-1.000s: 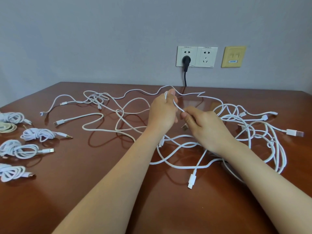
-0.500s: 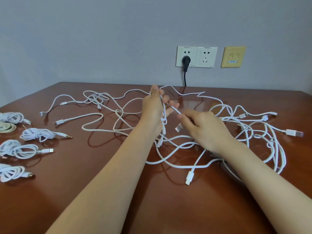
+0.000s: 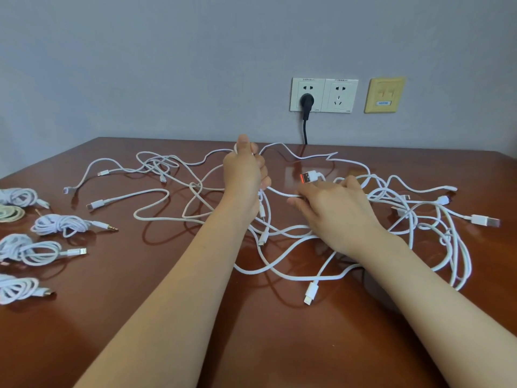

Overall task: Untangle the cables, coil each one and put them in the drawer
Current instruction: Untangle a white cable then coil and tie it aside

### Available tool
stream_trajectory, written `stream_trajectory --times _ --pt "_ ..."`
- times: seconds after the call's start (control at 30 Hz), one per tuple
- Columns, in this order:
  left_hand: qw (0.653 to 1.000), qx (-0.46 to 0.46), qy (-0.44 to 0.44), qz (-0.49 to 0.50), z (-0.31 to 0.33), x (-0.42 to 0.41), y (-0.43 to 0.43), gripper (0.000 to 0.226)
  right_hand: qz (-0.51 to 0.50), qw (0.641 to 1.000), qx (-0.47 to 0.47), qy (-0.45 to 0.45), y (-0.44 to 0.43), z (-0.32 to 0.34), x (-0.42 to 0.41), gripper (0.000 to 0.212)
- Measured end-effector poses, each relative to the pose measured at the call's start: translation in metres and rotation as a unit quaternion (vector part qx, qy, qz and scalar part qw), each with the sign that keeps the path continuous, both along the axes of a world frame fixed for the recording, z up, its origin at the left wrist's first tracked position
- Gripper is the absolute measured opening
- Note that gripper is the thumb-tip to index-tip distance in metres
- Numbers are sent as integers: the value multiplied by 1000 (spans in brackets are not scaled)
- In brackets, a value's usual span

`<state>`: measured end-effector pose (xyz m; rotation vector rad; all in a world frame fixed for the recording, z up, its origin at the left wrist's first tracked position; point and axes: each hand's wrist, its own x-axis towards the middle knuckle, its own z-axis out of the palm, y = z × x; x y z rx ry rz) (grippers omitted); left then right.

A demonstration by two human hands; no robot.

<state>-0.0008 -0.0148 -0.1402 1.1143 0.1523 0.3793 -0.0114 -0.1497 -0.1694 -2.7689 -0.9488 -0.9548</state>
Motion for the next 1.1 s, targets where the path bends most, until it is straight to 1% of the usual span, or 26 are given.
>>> stream_trajectory --times 0.07,0.1,0.13,0.23,0.33,0.37,0.43,0.5,0.57,0.7,0.73,0.8,0.9,0.93,1.0,1.03,1.1 --pt "1000 21 2 20 0 -1 2 37 20 995 -3 -93 -2 -3 2 26" --pt "999 35 4 26 0 -1 2 37 41 993 2 -114 -2 -5 3 24" --pt "998 52 8 33 -2 0 2 37 68 992 2 -109 -3 -6 3 24" --pt "988 149 20 47 -7 3 -1 38 132 991 12 -33 -1 -5 -2 24" --pt "968 249 23 31 -9 1 -7 39 132 988 23 78 3 -1 -6 34" --pt "961 275 25 21 -9 -1 -9 39 144 982 43 113 3 -2 -7 34" --pt "949 311 40 -12 -8 -6 -15 42 170 969 110 141 3 -2 -9 34" --pt "943 324 64 -42 -6 -8 -20 49 153 963 164 150 3 -1 -10 29" --pt "936 331 85 -82 -4 -11 -23 59 105 967 173 155 1 1 -9 29" --pt "897 388 94 -188 -7 -19 -24 67 20 970 197 137 -5 8 -11 38" --pt "889 391 92 -221 -9 -20 -23 74 8 972 194 133 -6 10 -12 39" --pt "874 389 90 -278 -11 -20 -23 76 1 975 181 129 -7 12 -12 31" --pt "869 353 89 -336 -9 -21 -20 70 28 975 181 130 -9 14 -9 18" --pt "872 333 88 -347 -9 -21 -18 66 50 969 196 140 -10 14 -6 15" --pt "881 297 97 -354 -8 -21 -16 59 98 948 249 173 -13 16 -3 22" --pt "884 288 100 -353 -8 -20 -15 59 113 936 274 190 -14 17 -2 26" --pt "889 274 103 -352 -8 -19 -17 61 126 918 306 217 -15 17 0 27"
